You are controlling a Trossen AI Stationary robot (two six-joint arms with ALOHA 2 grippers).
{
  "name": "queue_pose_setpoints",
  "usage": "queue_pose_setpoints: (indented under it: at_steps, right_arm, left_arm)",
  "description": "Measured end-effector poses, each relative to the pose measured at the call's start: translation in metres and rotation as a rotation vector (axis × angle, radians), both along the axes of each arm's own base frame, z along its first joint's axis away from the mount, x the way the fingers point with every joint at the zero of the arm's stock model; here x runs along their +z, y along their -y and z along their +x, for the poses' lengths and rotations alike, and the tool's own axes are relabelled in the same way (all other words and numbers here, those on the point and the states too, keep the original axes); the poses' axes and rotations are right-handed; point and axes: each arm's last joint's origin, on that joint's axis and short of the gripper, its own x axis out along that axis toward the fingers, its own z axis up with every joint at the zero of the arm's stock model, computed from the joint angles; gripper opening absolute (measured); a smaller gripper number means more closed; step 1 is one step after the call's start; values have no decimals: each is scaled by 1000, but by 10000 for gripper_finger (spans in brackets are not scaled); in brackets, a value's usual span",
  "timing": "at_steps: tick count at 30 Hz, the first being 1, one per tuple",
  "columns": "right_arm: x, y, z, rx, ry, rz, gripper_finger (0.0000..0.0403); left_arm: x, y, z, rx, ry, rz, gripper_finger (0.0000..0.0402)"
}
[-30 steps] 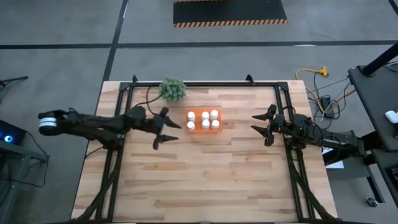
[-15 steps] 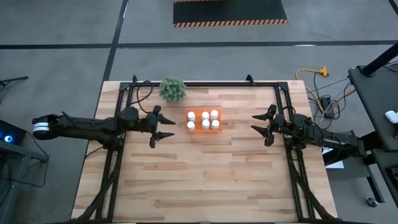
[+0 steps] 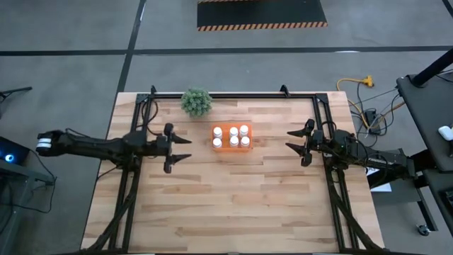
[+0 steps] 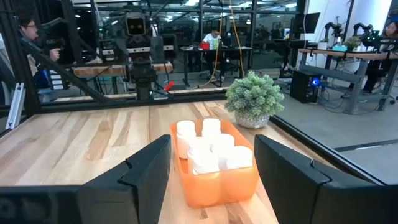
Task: Pick and place pill bottles into a basket
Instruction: Return to Home Position
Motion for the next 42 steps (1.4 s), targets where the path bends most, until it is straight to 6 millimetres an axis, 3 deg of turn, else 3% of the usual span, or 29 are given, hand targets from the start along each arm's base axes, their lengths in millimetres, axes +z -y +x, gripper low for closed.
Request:
queue_pose_setpoints:
  at_steps: [16,24,42]
  right_arm:
    - [0,0,0,0,0,0,219]
    - [0,0,0,1,0,0,219]
    - [0,0,0,1,0,0,219]
  left_arm:
    - [-23,3,-32,-74,98,37,224]
    - [-19,3,-50,-77,168,25,224]
    - [-29,3,-46,-65,101,37,224]
